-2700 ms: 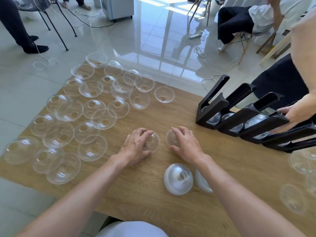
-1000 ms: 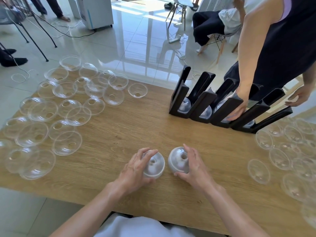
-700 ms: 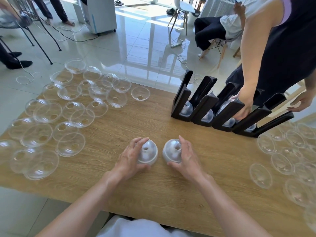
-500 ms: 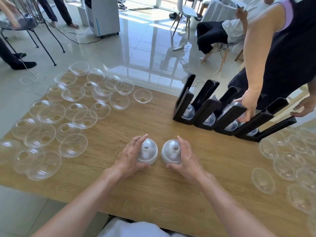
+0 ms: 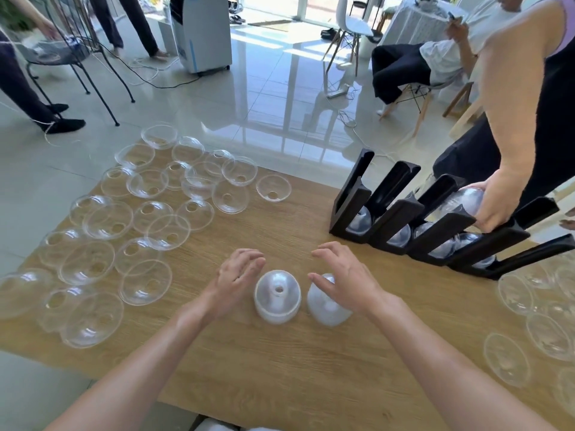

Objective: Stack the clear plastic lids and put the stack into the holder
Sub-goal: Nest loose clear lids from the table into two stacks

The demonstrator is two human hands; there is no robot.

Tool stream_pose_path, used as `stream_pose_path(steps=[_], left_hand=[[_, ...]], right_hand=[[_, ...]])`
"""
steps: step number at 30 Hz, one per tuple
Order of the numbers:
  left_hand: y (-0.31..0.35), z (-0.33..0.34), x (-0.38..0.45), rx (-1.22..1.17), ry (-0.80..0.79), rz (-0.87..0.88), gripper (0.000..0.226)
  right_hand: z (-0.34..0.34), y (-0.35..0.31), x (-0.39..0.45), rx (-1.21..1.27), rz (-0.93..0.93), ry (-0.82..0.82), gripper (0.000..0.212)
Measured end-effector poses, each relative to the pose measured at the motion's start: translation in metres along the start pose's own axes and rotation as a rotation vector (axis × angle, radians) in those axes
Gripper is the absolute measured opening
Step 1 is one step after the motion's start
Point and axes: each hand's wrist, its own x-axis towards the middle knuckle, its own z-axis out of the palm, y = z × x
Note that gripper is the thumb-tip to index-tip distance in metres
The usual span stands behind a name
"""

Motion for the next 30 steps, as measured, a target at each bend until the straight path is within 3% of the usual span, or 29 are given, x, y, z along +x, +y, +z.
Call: stream_pose_path(steps=[4,10,17,23,26,30], left_hand=[[-0.006,-0.029,0.025,0.171,0.118,-0.011,0.013],[-0.011,-0.067,0.067,0.637,0.093,0.089,0.024],[-0.014,-0.080,0.121,0.976,0.129,0.377,0.013],[-0.026,-0.089,0.154,1.292,-0.038,0.319,0.033],[-0.032,-0.087,0.162,1.316,-0.086,0.346,0.042],[-0.036,-0.085,0.168,1.336,-0.094,0.335,0.028]], right_hand=[[0.001,-0.008,0.047,-0.029,-0.041,-0.036,0.045],[0.009,-0.020,0.122,-0.040,-0.014,-0.063,0.045],[0.014,-0.027,0.183,-0.158,0.009,-0.070,0.048],[0.014,-0.027,0.214,-0.263,0.016,0.022,0.043],[0.019,-0.025,0.228,-0.317,0.022,0.000,0.039],[0.030,-0.023,0.238,-0.369,0.020,0.002,0.027]])
